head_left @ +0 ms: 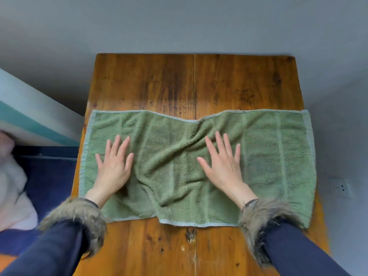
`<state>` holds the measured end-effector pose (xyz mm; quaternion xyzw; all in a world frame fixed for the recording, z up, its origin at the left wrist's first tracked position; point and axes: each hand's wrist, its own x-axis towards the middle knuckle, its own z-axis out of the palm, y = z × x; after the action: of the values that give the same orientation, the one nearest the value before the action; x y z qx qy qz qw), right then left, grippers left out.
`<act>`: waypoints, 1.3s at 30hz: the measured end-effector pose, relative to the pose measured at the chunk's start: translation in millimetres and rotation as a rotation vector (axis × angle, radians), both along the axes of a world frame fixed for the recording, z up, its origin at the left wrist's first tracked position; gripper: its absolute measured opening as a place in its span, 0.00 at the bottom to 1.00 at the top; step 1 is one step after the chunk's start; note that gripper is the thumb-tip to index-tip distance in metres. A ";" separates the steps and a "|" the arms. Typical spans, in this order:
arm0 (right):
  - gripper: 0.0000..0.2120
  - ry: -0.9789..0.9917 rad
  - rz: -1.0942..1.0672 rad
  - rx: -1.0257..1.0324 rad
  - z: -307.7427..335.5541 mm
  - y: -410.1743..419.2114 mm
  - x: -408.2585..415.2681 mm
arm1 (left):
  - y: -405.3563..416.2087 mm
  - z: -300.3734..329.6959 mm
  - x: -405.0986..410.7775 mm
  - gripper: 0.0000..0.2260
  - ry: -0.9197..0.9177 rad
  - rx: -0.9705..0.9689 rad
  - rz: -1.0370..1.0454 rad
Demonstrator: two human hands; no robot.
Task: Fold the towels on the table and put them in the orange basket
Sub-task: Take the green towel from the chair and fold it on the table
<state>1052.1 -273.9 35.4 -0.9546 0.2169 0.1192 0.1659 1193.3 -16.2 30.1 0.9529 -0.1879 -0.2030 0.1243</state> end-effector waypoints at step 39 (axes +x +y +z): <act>0.37 0.060 -0.020 -0.067 -24.1 46.7 102.5 | -12.5 -29.2 71.5 0.30 -0.103 0.094 -0.296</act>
<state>1154.7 -227.2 11.3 -0.9533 0.2353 0.1389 0.1285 1264.8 -28.7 0.9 0.9287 -0.3228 -0.1786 0.0387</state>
